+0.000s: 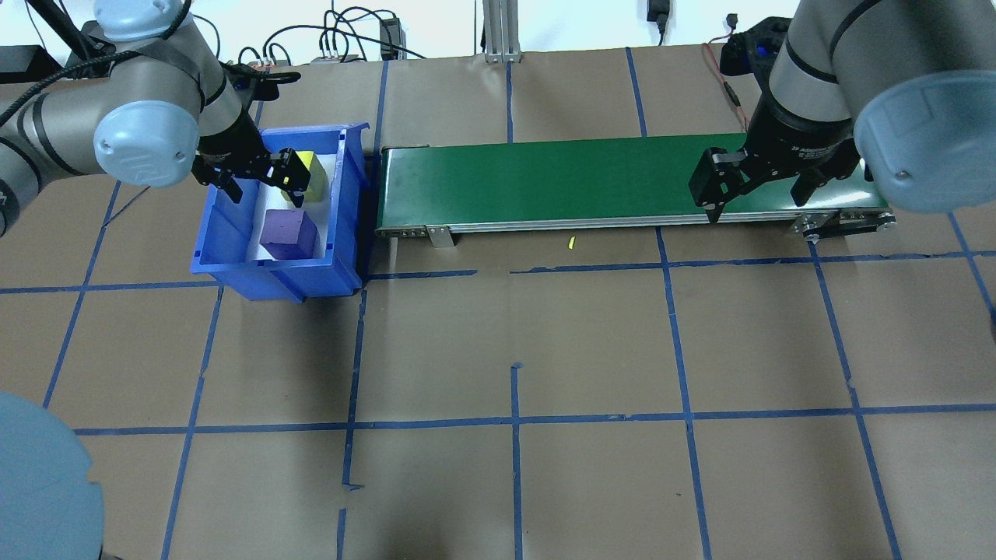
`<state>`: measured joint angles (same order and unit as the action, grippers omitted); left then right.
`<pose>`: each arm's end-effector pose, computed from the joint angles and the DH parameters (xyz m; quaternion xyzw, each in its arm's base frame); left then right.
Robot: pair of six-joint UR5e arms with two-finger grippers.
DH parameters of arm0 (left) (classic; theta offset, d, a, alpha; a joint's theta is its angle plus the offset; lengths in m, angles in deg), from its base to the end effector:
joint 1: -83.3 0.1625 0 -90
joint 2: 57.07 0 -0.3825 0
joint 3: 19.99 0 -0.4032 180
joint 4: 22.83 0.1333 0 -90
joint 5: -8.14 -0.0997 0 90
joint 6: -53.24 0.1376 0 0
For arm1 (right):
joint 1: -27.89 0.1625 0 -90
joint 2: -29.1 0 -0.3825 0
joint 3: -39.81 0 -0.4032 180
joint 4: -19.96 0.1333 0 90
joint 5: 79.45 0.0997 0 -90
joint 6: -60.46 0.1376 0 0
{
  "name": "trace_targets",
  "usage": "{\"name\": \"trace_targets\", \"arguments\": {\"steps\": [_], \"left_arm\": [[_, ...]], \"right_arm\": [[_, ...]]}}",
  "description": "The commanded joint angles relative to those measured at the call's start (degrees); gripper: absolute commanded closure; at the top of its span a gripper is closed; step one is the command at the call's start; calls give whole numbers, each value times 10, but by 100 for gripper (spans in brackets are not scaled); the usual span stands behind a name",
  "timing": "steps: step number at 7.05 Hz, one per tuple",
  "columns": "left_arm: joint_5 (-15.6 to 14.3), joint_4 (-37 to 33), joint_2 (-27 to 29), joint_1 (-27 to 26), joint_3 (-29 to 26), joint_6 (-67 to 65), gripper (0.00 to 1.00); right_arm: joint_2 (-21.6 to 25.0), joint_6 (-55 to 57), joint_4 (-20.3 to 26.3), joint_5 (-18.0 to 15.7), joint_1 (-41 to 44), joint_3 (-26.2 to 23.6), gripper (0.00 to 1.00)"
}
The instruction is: Move block left to right into plate
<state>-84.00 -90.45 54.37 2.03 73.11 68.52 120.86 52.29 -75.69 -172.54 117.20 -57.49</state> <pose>-0.0355 -0.6135 0.2099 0.0575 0.9980 0.0223 0.0143 0.1200 -0.4910 0.3687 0.0652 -0.9975 -0.0011 0.0270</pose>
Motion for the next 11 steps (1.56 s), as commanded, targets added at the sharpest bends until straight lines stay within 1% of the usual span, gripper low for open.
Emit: {"name": "trace_targets", "arguments": {"steps": [1, 3, 4, 5, 6, 7, 8, 9, 10, 11], "left_arm": [[1, 17, 26, 2, 11, 2, 1], [0, 28, 33, 2, 27, -1, 11], [0, 28, 40, 2, 29, -3, 25], [-4, 28, 40, 2, 26, -16, 43], [-5, 27, 38, 2, 15, -14, 61], [-5, 21, 23, 2, 2, -18, 67], [-5, -20, -1, 1, -28, -22, 67], [-5, -82, -21, 1, -70, -22, 67], [-4, -120, -35, -6, -97, -24, 67], [2, -128, -46, -26, -108, -61, 67]], "right_arm": [[0, -6, -1, 12, 2, 2, 0], [1, -4, -2, 17, 3, 4, 0], [-1, -7, -20, 15, 3, 0, 0], [-2, -7, -25, 12, 3, -2, 0], [-2, -4, -25, 16, 3, -3, 0], [-3, -7, -26, 16, -1, 1, 0], [-3, -1, -37, 19, -4, -3, 0], [-4, -8, -53, 14, -17, -4, 0], [-6, -4, -53, 19, -32, -8, 0], [-7, -1, -53, 31, -35, -10, 0]]}}
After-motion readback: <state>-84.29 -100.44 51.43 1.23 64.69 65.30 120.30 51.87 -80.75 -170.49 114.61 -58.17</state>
